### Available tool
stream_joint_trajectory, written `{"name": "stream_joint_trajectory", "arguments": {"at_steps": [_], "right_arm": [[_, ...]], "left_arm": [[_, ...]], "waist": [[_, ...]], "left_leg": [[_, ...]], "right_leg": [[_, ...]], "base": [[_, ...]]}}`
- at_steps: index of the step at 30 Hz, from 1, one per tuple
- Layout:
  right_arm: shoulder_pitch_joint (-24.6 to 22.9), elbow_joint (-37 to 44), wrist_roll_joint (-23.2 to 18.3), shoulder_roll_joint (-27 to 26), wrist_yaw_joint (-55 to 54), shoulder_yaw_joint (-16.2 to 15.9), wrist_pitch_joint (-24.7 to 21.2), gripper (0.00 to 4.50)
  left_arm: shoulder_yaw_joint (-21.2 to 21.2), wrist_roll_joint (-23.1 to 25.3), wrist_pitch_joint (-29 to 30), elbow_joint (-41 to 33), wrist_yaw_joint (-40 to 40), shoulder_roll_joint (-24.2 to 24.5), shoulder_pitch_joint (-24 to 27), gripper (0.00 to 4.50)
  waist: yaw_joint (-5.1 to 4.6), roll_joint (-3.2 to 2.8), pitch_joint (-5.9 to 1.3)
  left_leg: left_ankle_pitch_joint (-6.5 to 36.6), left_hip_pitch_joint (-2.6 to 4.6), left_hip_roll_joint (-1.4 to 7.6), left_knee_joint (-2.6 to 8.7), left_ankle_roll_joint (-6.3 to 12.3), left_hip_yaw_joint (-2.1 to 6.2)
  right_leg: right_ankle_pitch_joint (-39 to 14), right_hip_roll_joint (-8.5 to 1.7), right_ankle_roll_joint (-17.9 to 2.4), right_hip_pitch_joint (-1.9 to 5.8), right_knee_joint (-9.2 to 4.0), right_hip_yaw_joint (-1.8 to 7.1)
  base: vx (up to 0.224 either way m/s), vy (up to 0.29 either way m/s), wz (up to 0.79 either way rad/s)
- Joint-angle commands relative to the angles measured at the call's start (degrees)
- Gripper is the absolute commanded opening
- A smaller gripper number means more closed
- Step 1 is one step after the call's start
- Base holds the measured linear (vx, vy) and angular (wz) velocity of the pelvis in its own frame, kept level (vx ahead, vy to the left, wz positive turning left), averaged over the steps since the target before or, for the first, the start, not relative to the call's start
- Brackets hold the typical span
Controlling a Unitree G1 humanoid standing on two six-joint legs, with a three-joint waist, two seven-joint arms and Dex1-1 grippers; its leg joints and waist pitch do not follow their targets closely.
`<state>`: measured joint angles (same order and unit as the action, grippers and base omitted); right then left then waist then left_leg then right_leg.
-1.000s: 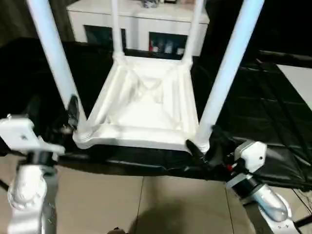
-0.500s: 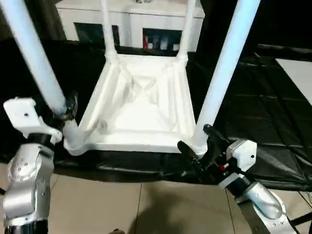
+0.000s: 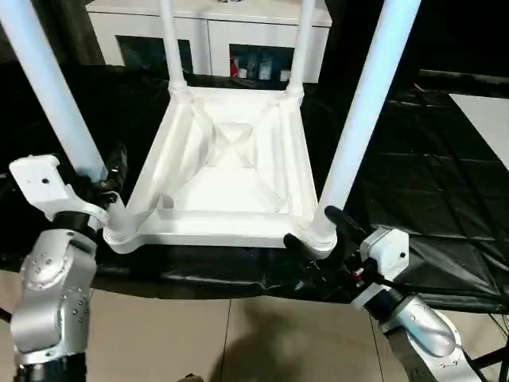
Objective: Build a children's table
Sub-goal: Flip table
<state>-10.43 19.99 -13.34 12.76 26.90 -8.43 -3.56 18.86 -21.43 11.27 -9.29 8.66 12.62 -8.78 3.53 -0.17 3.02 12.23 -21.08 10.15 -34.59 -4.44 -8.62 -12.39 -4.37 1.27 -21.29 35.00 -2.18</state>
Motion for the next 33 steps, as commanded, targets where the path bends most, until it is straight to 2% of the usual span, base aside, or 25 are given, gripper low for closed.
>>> {"name": "stream_joint_trajectory", "arguments": {"at_steps": [1,2,9,12,13,14,17,18,19,21,22,26,29,30,31,33], "right_arm": [[0.71,-0.14,-0.11,0.48,0.77,-0.07,-0.88,4.5],[0.54,-0.12,-0.29,0.58,0.94,-0.18,-1.03,4.5],[0.25,-0.49,-0.68,1.07,1.1,-0.07,-1.12,4.5],[0.28,-0.64,-0.67,1.09,1.2,-0.01,-1.12,4.5],[0.31,-1.47,-0.77,1.18,1.57,0.26,-0.63,4.5],[0.31,-1.47,-0.77,1.18,1.57,0.26,-0.63,4.5],[0.35,-3.54,-1.06,1.36,2.42,0.85,0.65,4.5],[0.35,-3.54,-1.06,1.36,2.42,0.85,0.65,4.5],[0.44,-4.83,-1.3,1.43,2.82,1.16,1.4,4.5],[0.46,-5.04,-1.34,1.44,2.88,1.21,1.52,4.5],[0.55,-5.82,-1.58,1.37,3.11,1.35,1.73,4.5],[0.58,-6.03,-1.86,1.29,3.3,1.29,1.41,4.5],[1.0,-5.27,-4.98,-0.26,2.25,2.26,-2.09,4.5],[1.56,-5.06,-7.1,-1.29,1.49,3.1,-4.13,4.5],[1.99,-5.02,-8.35,-1.87,1.11,3.51,-5.35,4.5],[3.16,-5.16,-10.75,-3.04,0.34,4.23,-7.7,4.5]], "left_arm": [[-0.22,-0.98,1.18,-1.62,-0.64,-0.42,0.26,3.2],[-0.01,-1.91,1.86,-2.09,-1.27,-1.17,0.14,3.13],[1.71,-7.17,4.17,-3.15,-3.91,-5.09,-0.64,2.54],[2.04,-8.26,4.7,-3.27,-4.29,-5.79,-0.69,2.5],[2.5,-11.13,5.07,-3.57,-4.62,-7.41,-0.88,2.49],[2.5,-11.13,5.07,-3.57,-4.62,-7.41,-0.88,2.48],[3.02,-15.54,5.92,-4.37,-5.0,-9.76,-1.3,2.47],[3.02,-15.54,5.92,-4.37,-5.0,-9.76,-1.3,2.47],[3.7,-19.31,6.54,-4.67,-5.86,-11.77,-1.97,2.47],[3.82,-19.94,6.64,-4.71,-6.01,-12.12,-2.09,2.47],[4.2,-22.4,7.17,-4.86,-7.52,-14.58,-2.93,2.47],[4.5,-23.88,7.06,-4.73,-9.0,-16.78,-3.61,2.47],[3.23,-23.25,7.39,-4.57,-8.65,-18.56,-3.76,2.44],[2.81,-22.98,7.52,-4.54,-8.46,-18.78,-3.74,2.42],[2.68,-22.84,7.59,-4.58,-8.39,-18.94,-3.75,2.42],[2.44,-22.64,7.74,-4.58,-8.29,-19.31,-3.88,2.38]], "waist": [[0.24,-0.56,-2.69],[0.27,-0.4,-2.72],[0.48,-0.3,-2.76],[0.74,-0.3,-2.72],[0.73,0.03,-2.69],[0.82,-0.08,-2.71],[1.03,-0.07,-2.96],[1.08,-0.05,-2.91],[1.25,0.12,-3.01],[1.52,0.06,-3.24],[1.62,0.07,-3.32],[1.96,0.04,-3.35],[1.81,0.03,-3.13],[1.72,-0.27,-3.14],[1.5,-0.03,-3.15],[1.41,-0.27,-3.14]], "left_leg": [[13.54,0.15,2.47,5.32,0.77,0.65],[13.2,0.07,2.48,5.27,0.82,0.65],[11.33,0.03,2.38,5.07,1.4,0.53],[11.77,0.04,2.39,5.11,1.25,0.55],[12.07,0.05,2.41,5.12,1.22,0.49],[11.98,0.04,2.44,5.15,1.2,0.53],[9.98,-0.06,2.41,4.88,1.59,0.45],[9.71,-0.08,2.42,4.85,1.68,0.41],[8.84,-0.12,2.3,4.65,1.98,0.29],[6.43,-0.18,2.22,4.32,2.68,0.22],[5.56,-0.24,2.13,4.12,3.19,0.11],[6.84,-0.17,2.34,4.16,3.97,0.0],[8.35,-0.38,2.32,4.35,3.96,0.09],[8.99,-0.37,2.36,4.5,3.6,0.26],[9.58,-0.35,2.38,4.52,3.27,0.28],[9.79,-0.32,2.37,4.59,2.75,0.32]], "right_leg": [[-8.16,-2.94,-9.76,1.46,-4.13,2.28],[-7.83,-2.99,-9.77,1.57,-4.02,2.28],[-6.17,-2.86,-9.67,1.61,-4.04,2.23],[-7.54,-2.87,-9.11,1.56,-4.15,2.25],[-8.39,-2.88,-8.84,1.54,-4.22,2.27],[-8.57,-2.95,-8.89,1.57,-4.21,2.29],[-6.42,-2.93,-8.82,1.62,-3.96,2.29],[-6.04,-2.92,-9.02,1.57,-3.97,2.28],[-5.09,-2.91,-9.39,1.68,-3.8,2.29],[-1.99,-2.82,-10.18,1.71,-3.49,2.21],[-0.46,-2.74,-10.55,1.69,-3.32,2.22],[-0.87,-2.63,-10.79,1.48,-3.53,2.16],[-3.44,-2.65,-9.68,1.51,-3.78,2.12],[-4.47,-2.67,-9.3,1.48,-3.79,2.07],[-5.2,-2.66,-8.9,1.46,-3.9,2.05],[-5.88,-2.64,-8.45,1.41,-3.94,2.05]], "base": [[0.0,0.0,0.0],[0.0,0.0,0.0],[0.0,0.0,0.0],[0.0,0.0,0.0],[0.0,0.0,0.0],[0.0,0.0,0.0],[0.0,0.0,0.0],[0.0,0.0,0.0],[0.0,0.0,0.0],[0.0,0.0,0.0],[0.0,0.0,0.0],[0.0,0.0,0.0],[0.0,0.0,0.0],[0.0,0.0,0.0],[0.0,0.0,0.0],[0.0,0.0,0.0]]}}
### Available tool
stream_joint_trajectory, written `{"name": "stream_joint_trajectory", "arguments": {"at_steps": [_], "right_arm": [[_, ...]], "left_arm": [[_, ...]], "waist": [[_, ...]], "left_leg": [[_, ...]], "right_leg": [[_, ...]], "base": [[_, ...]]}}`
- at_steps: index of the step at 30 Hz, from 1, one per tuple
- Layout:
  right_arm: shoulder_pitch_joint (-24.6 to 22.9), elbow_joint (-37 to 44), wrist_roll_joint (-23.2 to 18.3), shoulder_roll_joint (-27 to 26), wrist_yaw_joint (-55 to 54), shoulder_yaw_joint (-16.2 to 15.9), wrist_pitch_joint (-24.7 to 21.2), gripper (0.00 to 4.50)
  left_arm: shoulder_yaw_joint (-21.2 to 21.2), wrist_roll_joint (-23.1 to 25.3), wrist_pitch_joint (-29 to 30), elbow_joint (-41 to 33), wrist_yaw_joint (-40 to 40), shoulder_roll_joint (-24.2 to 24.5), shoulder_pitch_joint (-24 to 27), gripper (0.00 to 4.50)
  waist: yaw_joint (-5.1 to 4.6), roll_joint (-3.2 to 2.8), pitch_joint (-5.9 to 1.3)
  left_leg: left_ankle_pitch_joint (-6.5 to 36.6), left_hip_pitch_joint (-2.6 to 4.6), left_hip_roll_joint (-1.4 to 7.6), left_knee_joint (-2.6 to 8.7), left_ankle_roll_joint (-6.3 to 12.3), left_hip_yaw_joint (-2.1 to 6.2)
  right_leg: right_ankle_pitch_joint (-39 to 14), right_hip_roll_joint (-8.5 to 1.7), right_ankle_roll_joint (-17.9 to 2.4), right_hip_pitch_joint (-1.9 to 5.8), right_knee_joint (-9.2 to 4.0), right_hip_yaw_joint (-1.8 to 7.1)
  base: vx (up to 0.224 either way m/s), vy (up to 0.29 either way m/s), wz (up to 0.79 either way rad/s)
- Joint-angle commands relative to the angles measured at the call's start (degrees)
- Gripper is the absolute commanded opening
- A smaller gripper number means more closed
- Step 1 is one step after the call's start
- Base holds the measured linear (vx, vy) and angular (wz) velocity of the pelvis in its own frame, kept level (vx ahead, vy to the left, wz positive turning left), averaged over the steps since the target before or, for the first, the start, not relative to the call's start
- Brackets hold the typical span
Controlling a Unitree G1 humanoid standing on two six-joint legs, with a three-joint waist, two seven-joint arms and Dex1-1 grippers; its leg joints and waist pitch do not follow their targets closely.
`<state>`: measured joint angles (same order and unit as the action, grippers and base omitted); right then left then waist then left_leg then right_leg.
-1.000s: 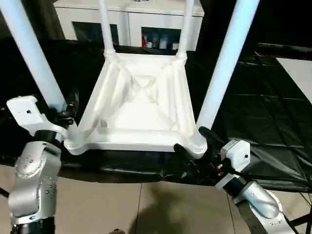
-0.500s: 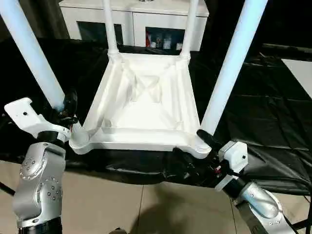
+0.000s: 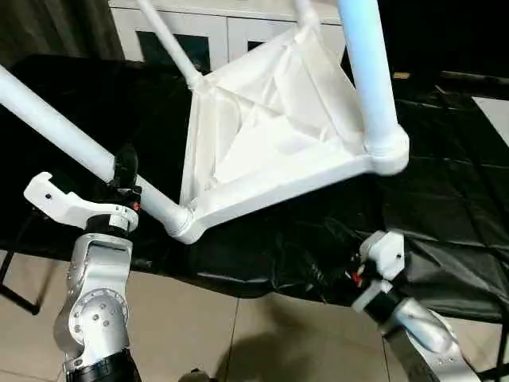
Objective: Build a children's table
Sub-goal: Flip table
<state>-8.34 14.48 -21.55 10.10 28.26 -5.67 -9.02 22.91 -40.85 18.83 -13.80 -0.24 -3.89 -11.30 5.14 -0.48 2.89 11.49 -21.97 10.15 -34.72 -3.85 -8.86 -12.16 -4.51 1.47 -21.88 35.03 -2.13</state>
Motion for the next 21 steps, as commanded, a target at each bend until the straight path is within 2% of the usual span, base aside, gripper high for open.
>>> {"name": "stream_joint_trajectory", "arguments": {"at_steps": [1,2,3,4,5,6,7,8,9,10,13,15,16,17,21], "right_arm": [[2.48,0.4,-5.47,-1.46,-2.13,2.01,-5.64,4.5],[3.4,0.43,-7.31,-2.11,-2.85,2.3,-7.82,4.5],[3.4,0.43,-7.31,-2.11,-2.85,2.3,-7.82,4.5],[5.0,0.09,-9.09,-3.34,-4.86,3.04,-10.65,4.5],[5.0,0.09,-9.09,-3.34,-4.86,3.04,-10.65,4.5],[9.03,-1.37,-15.42,-7.5,-9.87,5.29,-14.74,4.5],[10.37,-2.04,-17.68,-9.04,-11.67,6.13,-15.92,4.5],[11.78,-2.95,-19.04,-10.57,-13.22,6.84,-16.12,4.5],[12.86,-3.76,-19.03,-11.72,-14.81,7.41,-16.36,4.5],[13.49,-4.24,-18.87,-12.41,-15.7,7.83,-16.29,4.5],[16.15,-6.73,-18.31,-15.33,-18.99,9.8,-14.22,4.5],[17.47,-7.51,-18.37,-16.36,-19.51,10.53,-12.91,4.5],[18.06,-7.84,-18.05,-16.66,-19.83,10.85,-12.18,4.5],[19.18,-8.59,-17.51,-17.27,-21.57,11.76,-11.97,4.5],[22.57,-11.52,-16.05,-18.12,-26.87,13.89,-11.91,4.5]], "left_arm": [[-1.81,-3.34,0.41,0.0,0.39,-2.95,-1.51,2.38],[-1.89,-3.45,0.6,0.03,0.2,-3.06,-1.63,2.38],[-1.89,-3.45,0.6,0.03,0.2,-3.06,-1.63,2.38],[-1.92,-3.8,0.84,0.08,-0.13,-3.1,-1.79,2.38],[-1.92,-3.8,0.84,0.08,-0.13,-3.1,-1.79,2.38],[-1.59,-4.47,0.76,0.05,-0.82,-3.25,-2.05,2.38],[-1.51,-4.52,0.76,0.03,-0.98,-3.19,-2.08,2.38],[-1.4,-4.6,0.59,0.01,-1.06,-3.26,-2.12,2.38],[-1.41,-4.59,0.66,-0.03,-1.07,-3.2,-2.08,2.38],[-1.41,-4.62,0.65,-0.09,-1.07,-3.2,-2.06,2.38],[-1.46,-4.61,0.56,-0.45,-1.1,-3.22,-1.93,2.38],[-1.4,-4.57,0.57,-0.57,-1.14,-3.18,-1.91,2.38],[-1.46,-4.46,0.63,-0.72,-1.25,-3.2,-1.82,2.37],[-1.51,-4.45,0.59,-0.84,-1.28,-3.21,-1.73,2.37],[-1.78,-4.46,0.66,-0.97,-1.43,-3.11,-1.6,2.37]], "waist": [[-0.32,0.04,-3.05],[-0.43,0.08,-3.03],[-0.36,-0.01,-3.1],[-0.23,0.02,-3.13],[-0.24,-0.03,-3.1],[-0.29,-0.01,-3.16],[-0.6,-0.06,-3.29],[-0.6,0.3,-3.32],[-0.44,0.01,-3.27],[-0.37,-0.12,-3.28],[-0.36,0.0,-3.61],[-0.33,-0.04,-3.53],[-0.32,0.45,-3.59],[-0.28,0.17,-3.62],[-0.37,0.15,-3.65]], "left_leg": [[10.31,0.62,2.3,4.7,1.91,0.57],[10.08,0.57,2.21,4.77,1.67,0.62],[10.25,0.63,2.28,4.76,1.43,0.62],[10.2,0.69,2.32,4.66,0.95,0.47],[9.73,0.76,2.27,4.69,0.81,0.5],[8.83,0.64,2.18,4.69,0.56,0.55],[9.25,0.6,2.05,4.81,0.46,0.7],[9.49,0.6,2.09,4.8,0.31,0.63],[9.73,0.76,2.15,4.77,-0.32,0.5],[8.89,0.67,2.15,4.81,-0.9,0.47],[6.77,0.67,2.14,4.73,-2.14,0.44],[6.54,0.63,2.01,4.6,-2.15,0.28],[5.79,0.54,1.94,4.53,-1.91,0.23],[5.39,0.56,1.91,4.53,-1.98,0.29],[5.75,0.69,1.79,4.5,-2.71,0.17]], "right_leg": [[-5.94,-2.5,-8.5,2.02,-3.93,2.01],[-5.78,-2.42,-8.44,2.06,-3.86,1.95],[-6.14,-2.5,-8.34,2.0,-3.9,1.94],[-6.24,-2.52,-8.14,1.89,-4.03,1.98],[-5.74,-2.46,-8.26,1.84,-3.94,2.01],[-4.5,-2.41,-8.28,1.96,-3.75,1.98],[-4.8,-2.51,-8.4,1.93,-3.5,1.87],[-5.53,-2.53,-8.1,1.89,-3.61,1.83],[-6.22,-2.53,-7.79,1.64,-3.73,1.91],[-5.49,-2.44,-7.38,1.71,-3.69,1.9],[-1.71,-2.51,-7.11,1.88,-3.2,1.78],[-0.19,-2.31,-6.72,1.91,-3.17,1.86],[0.85,-2.32,-6.31,2.14,-3.14,1.84],[0.86,-2.41,-6.23,2.08,-2.99,1.78],[-0.82,-2.34,-5.5,1.95,-3.07,1.79]], "base": [[0.0,0.0,0.0],[0.0,0.0,0.0],[0.0,0.0,0.0],[0.0,0.0,0.0],[0.0,0.0,0.0],[0.0,0.0,0.0],[0.0,0.0,0.0],[0.0,0.0,0.0],[0.0,0.0,0.0],[0.0,0.0,0.0],[0.0,0.0,0.0],[0.0,0.0,0.0],[0.0,0.0,0.0],[0.0,0.0,0.0],[0.0,0.0,0.0]]}}
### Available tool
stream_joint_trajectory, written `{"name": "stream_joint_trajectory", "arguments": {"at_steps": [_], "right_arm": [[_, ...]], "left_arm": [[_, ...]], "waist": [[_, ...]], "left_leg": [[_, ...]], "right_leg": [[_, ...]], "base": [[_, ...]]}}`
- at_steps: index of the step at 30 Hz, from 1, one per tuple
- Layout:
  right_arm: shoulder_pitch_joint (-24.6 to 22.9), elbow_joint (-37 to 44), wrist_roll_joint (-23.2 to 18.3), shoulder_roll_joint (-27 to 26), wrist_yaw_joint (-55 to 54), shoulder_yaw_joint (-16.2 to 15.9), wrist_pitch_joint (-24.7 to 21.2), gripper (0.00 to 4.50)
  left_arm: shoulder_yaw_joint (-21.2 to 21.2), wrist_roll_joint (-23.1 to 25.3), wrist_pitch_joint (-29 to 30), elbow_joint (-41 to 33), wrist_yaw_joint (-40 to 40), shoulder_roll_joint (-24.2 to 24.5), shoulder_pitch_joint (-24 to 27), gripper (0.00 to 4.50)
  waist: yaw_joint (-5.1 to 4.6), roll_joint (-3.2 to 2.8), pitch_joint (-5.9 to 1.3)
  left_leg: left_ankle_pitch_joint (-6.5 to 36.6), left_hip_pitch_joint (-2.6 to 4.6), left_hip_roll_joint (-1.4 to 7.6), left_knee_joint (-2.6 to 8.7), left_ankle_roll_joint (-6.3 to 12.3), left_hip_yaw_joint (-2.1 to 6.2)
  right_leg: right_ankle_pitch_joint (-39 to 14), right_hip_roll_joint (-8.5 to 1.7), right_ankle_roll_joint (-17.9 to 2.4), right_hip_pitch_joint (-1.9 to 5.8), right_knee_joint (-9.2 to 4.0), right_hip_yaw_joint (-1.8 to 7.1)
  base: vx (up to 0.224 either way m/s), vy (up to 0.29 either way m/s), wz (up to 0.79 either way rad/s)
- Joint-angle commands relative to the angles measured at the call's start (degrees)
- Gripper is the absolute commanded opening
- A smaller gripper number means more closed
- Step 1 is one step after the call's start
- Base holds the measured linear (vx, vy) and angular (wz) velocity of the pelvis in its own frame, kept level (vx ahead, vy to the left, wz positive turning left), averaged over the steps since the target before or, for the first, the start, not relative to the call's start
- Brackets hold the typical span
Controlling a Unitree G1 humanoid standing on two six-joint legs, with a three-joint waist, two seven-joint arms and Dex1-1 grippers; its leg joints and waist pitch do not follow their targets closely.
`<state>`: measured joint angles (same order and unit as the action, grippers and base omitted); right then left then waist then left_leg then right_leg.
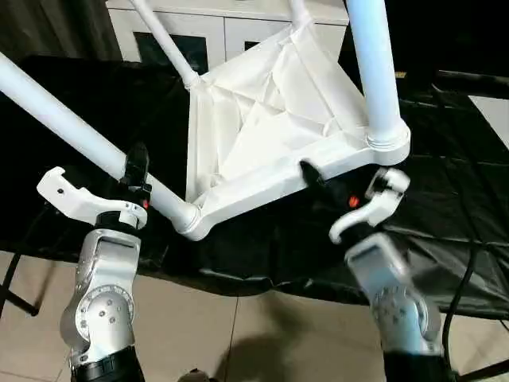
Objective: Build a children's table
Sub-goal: Flip table
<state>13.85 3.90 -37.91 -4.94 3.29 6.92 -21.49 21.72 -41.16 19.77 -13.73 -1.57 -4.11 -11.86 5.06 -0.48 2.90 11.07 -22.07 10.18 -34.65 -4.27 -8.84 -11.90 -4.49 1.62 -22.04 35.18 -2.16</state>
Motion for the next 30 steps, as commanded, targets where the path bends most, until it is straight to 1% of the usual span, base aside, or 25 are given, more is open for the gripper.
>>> {"name": "stream_joint_trajectory", "arguments": {"at_steps": [1,4,5,6,7,9,10,11,12,14,16,19,21,25,26,29,30], "right_arm": [[1.4,-1.82,-0.26,-3.26,-2.1,1.76,0.45,4.5],[2.4,-2.68,-1.71,-3.73,-2.72,2.41,0.38,4.5],[2.63,-2.89,-2.12,-3.9,-2.9,2.61,0.52,4.33],[3.22,-3.29,-4.41,-4.63,-3.19,3.4,0.0,4.22],[3.38,-3.37,-5.19,-4.88,-3.32,3.66,-0.31,4.15],[3.85,-3.89,-5.97,-5.28,-3.28,4.05,-1.44,4.1],[4.03,-4.2,-6.13,-5.47,-3.56,4.19,-2.16,3.96],[4.03,-4.2,-6.13,-5.47,-3.56,4.19,-2.16,3.96],[4.12,-4.32,-6.26,-5.74,-3.73,4.39,-2.19,3.72],[4.37,-4.63,-6.63,-6.06,-3.98,4.84,-2.34,3.69],[4.47,-4.78,-7.0,-5.98,-4.14,4.99,-2.34,3.39],[4.53,-4.93,-7.2,-5.62,-4.32,4.98,-2.23,3.21],[4.7,-5.11,-7.26,-5.37,-4.57,5.2,-2.44,2.94],[4.81,-5.12,-7.38,-5.37,-4.69,5.41,-2.27,2.75],[4.79,-5.09,-7.43,-5.44,-4.64,5.44,-2.11,2.52],[4.79,-5.03,-6.74,-5.02,-4.48,5.06,-1.81,2.4],[4.9,-5.05,-6.09,-4.74,-4.67,4.89,-1.51,2.32]], "left_arm": [[-0.76,-4.14,-0.29,-1.03,-0.06,-2.88,-1.05,2.37],[-0.9,-4.14,-0.38,-0.98,0.01,-2.89,-1.01,2.37],[-0.94,-4.12,-0.38,-0.99,-0.01,-2.91,-0.99,2.37],[-1.04,-3.99,-0.46,-1.05,-0.02,-2.97,-0.91,2.37],[-1.09,-3.95,-0.49,-1.09,-0.01,-2.99,-0.86,2.37],[-1.34,-3.82,-0.51,-1.12,0.18,-2.97,-0.81,2.37],[-1.45,-3.83,-0.46,-1.18,0.25,-2.99,-0.73,2.37],[-1.45,-3.83,-0.46,-1.18,0.25,-2.99,-0.73,2.37],[-1.5,-3.8,-0.49,-1.24,0.24,-3.03,-0.68,2.37],[-1.59,-3.69,-0.56,-1.4,0.23,-3.06,-0.54,2.37],[-1.55,-3.66,-0.6,-1.42,0.23,-3.02,-0.47,2.37],[-1.55,-3.61,-0.61,-1.45,0.18,-3.02,-0.36,2.37],[-1.6,-3.55,-0.65,-1.4,0.18,-3.0,-0.35,2.37],[-1.64,-3.54,-0.66,-1.36,0.26,-2.98,-0.27,2.37],[-1.64,-3.56,-0.66,-1.38,0.28,-2.98,-0.24,2.37],[-1.55,-3.49,-0.69,-1.14,0.28,-2.92,-0.28,2.37],[-1.6,-1.08,-1.1,-0.86,-1.11,-2.34,-0.2,2.37]], "waist": [[-0.25,0.09,-3.69],[-0.29,0.14,-3.75],[-0.29,0.09,-3.78],[-0.29,0.09,-3.79],[-0.3,0.15,-3.79],[-0.31,0.12,-3.78],[-0.27,0.21,-3.85],[-0.26,0.21,-3.82],[-0.24,0.19,-3.84],[-0.22,0.29,-3.85],[-0.24,0.26,-3.86],[-0.2,0.23,-3.9],[-0.19,0.18,-3.95],[-0.23,0.16,-3.89],[-0.23,0.13,-3.86],[-0.24,0.14,-3.95],[-0.2,0.06,-3.97]], "left_leg": [[6.54,0.88,1.77,4.38,-2.28,0.09],[5.87,0.77,1.76,4.35,-1.98,0.14],[5.6,0.75,1.75,4.28,-1.9,0.13],[5.43,0.75,1.77,4.28,-1.85,0.14],[5.65,0.82,1.78,4.29,-1.47,0.12],[5.63,0.83,1.81,4.3,-1.42,0.13],[5.07,0.82,1.8,4.22,-1.41,0.11],[4.84,0.78,1.77,4.22,-1.44,0.1],[4.64,0.74,1.75,4.23,-1.53,0.1],[4.83,0.75,1.72,4.19,-1.65,0.02],[5.04,0.76,1.78,4.24,-1.61,0.08],[4.53,0.79,1.75,4.14,-1.55,0.03],[3.95,0.76,1.73,4.1,-1.58,0.05],[4.66,0.75,1.71,4.15,-1.69,0.03],[4.96,0.73,1.73,4.21,-1.79,0.05],[4.62,0.8,1.73,4.13,-1.78,0.06],[4.38,0.77,1.71,4.1,-1.78,0.07]], "right_leg": [[-1.17,-2.29,-5.46,2.06,-3.27,1.86],[0.28,-2.28,-5.32,2.19,-3.12,1.82],[0.77,-2.27,-5.31,2.21,-3.06,1.83],[1.16,-2.27,-5.31,2.22,-3.04,1.82],[1.29,-2.28,-5.42,2.2,-2.99,1.81],[0.98,-2.23,-5.39,2.21,-3.01,1.78],[1.63,-2.21,-5.36,2.23,-2.97,1.79],[1.83,-2.2,-5.39,2.25,-2.95,1.8],[1.94,-2.24,-5.44,2.29,-2.94,1.78],[1.43,-2.28,-5.52,2.3,-2.98,1.79],[0.8,-2.31,-5.28,2.3,-2.98,1.78],[1.42,-2.26,-5.24,2.25,-2.96,1.77],[2.14,-2.25,-5.24,2.31,-2.87,1.75],[1.4,-2.24,-5.23,2.3,-2.95,1.75],[0.98,-2.26,-5.19,2.31,-2.98,1.75],[1.6,-2.22,-5.15,2.31,-2.88,1.75],[1.96,-2.21,-5.23,2.29,-2.87,1.74]], "base": [[0.0,0.0,0.0],[0.0,0.0,0.0],[0.0,0.0,0.0],[0.0,0.0,0.0],[0.0,0.0,0.0],[0.0,0.0,0.0],[0.0,0.0,0.0],[0.0,0.0,0.0],[0.0,0.0,0.0],[0.0,0.0,0.0],[0.0,0.0,0.0],[0.0,0.0,0.0],[0.0,0.0,0.0],[0.0,0.0,0.0],[0.0,0.0,0.0],[0.0,0.0,0.0],[0.0,0.0,0.0]]}}
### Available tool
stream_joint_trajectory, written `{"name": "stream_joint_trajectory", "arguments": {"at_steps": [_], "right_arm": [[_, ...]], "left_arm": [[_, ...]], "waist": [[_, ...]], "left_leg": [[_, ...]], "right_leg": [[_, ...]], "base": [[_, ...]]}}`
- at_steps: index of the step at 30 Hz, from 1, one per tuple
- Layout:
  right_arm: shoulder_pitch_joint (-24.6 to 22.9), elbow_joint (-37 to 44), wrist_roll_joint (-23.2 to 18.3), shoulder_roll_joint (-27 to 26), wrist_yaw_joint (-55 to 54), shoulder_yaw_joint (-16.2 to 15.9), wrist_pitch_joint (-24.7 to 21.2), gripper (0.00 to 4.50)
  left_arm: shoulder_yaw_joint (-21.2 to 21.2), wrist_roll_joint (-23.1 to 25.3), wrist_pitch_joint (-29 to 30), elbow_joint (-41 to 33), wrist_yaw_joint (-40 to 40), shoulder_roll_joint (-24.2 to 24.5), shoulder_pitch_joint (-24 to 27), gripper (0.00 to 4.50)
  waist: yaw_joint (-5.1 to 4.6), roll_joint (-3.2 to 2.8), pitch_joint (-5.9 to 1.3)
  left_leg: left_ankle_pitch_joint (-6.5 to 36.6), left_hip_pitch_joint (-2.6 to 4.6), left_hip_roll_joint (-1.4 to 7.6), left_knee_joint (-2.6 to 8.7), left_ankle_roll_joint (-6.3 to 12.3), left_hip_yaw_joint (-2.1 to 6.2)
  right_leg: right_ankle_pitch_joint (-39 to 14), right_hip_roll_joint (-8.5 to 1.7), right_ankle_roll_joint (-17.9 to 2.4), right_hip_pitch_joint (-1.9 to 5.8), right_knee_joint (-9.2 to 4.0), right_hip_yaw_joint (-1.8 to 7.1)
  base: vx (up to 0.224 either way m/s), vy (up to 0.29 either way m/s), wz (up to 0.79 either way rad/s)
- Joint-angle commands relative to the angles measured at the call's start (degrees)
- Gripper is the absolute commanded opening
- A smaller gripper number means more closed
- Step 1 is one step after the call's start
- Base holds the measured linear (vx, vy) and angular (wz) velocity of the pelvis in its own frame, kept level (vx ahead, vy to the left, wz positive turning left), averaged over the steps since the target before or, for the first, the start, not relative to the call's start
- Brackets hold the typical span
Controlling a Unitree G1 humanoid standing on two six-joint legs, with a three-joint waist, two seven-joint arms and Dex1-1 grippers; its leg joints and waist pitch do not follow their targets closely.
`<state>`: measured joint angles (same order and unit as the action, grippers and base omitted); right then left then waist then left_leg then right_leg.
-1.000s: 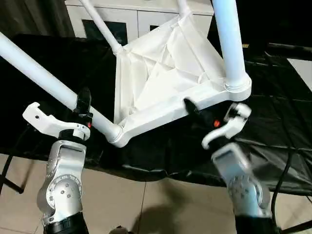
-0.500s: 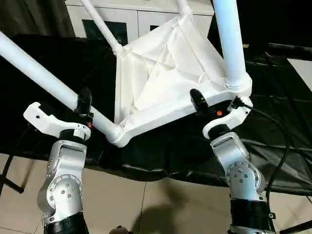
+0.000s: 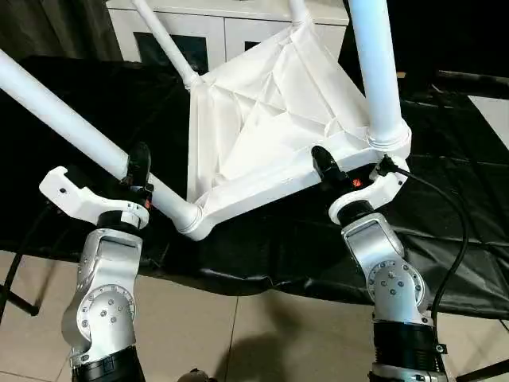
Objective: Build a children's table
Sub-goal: Flip table
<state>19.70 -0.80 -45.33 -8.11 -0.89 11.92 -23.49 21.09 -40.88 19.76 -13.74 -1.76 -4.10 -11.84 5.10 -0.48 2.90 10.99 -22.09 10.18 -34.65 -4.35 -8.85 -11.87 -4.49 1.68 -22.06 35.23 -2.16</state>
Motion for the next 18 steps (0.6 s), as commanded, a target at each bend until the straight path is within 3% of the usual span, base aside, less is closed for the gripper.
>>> {"name": "stream_joint_trajectory", "arguments": {"at_steps": [1,2,3,7,8,12,16,18], "right_arm": [[-0.82,-0.33,2.12,-1.27,-0.37,-0.35,1.08,2.24],[-0.76,-0.32,2.47,-1.14,-0.31,-0.46,1.33,2.2],[-0.49,-0.14,3.04,-0.85,-0.26,-0.69,1.68,2.2],[0.05,0.59,5.54,0.51,-0.23,-1.76,2.79,2.19],[0.85,1.43,8.05,1.92,-0.42,-2.38,4.22,2.19],[3.21,3.01,11.03,4.12,-2.77,-0.94,6.57,2.18],[4.65,5.48,14.97,7.39,-3.87,-1.03,7.83,2.18],[5.37,6.8,16.85,9.31,-4.11,-1.3,8.08,2.18]], "left_arm": [[-0.83,-0.04,-1.35,-0.56,-1.86,-2.06,-0.13,2.37],[-0.76,0.48,-1.46,-0.44,-2.24,-1.94,-0.09,2.93],[-0.59,0.07,-1.73,-0.06,-1.39,-1.79,-0.13,3.06],[-0.65,0.27,-1.58,-0.02,-1.09,-1.27,-0.08,3.41],[-0.53,0.86,-1.37,-0.04,-1.44,-0.52,-0.32,3.41],[1.04,2.74,-2.22,1.44,-3.98,0.86,-1.11,3.81],[1.87,3.4,-2.86,2.14,-4.53,2.23,-1.41,3.96],[2.1,4.26,-2.92,2.46,-4.93,3.11,-1.69,4.26]], "waist": [[-0.27,0.04,-3.91],[-0.3,0.14,-3.91],[-0.23,0.13,-3.95],[-0.29,0.21,-3.95],[-0.3,0.17,-3.96],[-0.26,0.15,-3.9],[-0.07,0.2,-3.92],[0.07,0.31,-3.83]], "left_leg": [[4.56,0.76,1.75,4.15,-1.71,0.1],[4.66,0.73,1.73,4.16,-1.68,0.08],[4.74,0.75,1.7,4.13,-1.73,0.07],[4.81,0.74,1.72,4.14,-1.94,0.07],[4.69,0.75,1.71,4.1,-1.88,0.04],[4.66,0.88,1.74,4.1,-1.97,0.01],[5.96,1.09,1.7,4.17,-2.5,-0.02],[6.88,1.18,1.78,4.25,-2.87,-0.1]], "right_leg": [[1.94,-2.19,-5.12,2.33,-2.96,1.71],[1.81,-2.19,-4.98,2.36,-3.03,1.71],[1.54,-2.28,-4.94,2.37,-2.99,1.73],[1.04,-2.25,-5.22,2.4,-2.97,1.71],[1.18,-2.25,-5.24,2.35,-2.97,1.73],[0.77,-2.16,-4.97,2.2,-3.02,1.75],[-0.89,-2.03,-4.1,2.07,-3.17,1.77],[-1.9,-1.99,-3.49,1.85,-3.33,1.8]], "base": [[0.0,0.0,0.0],[0.0,0.0,0.0],[0.0,0.0,0.0],[0.0,0.0,0.0],[0.0,0.0,0.0],[0.0,0.0,0.0],[0.0,0.0,0.0],[0.0,0.0,0.0]]}}
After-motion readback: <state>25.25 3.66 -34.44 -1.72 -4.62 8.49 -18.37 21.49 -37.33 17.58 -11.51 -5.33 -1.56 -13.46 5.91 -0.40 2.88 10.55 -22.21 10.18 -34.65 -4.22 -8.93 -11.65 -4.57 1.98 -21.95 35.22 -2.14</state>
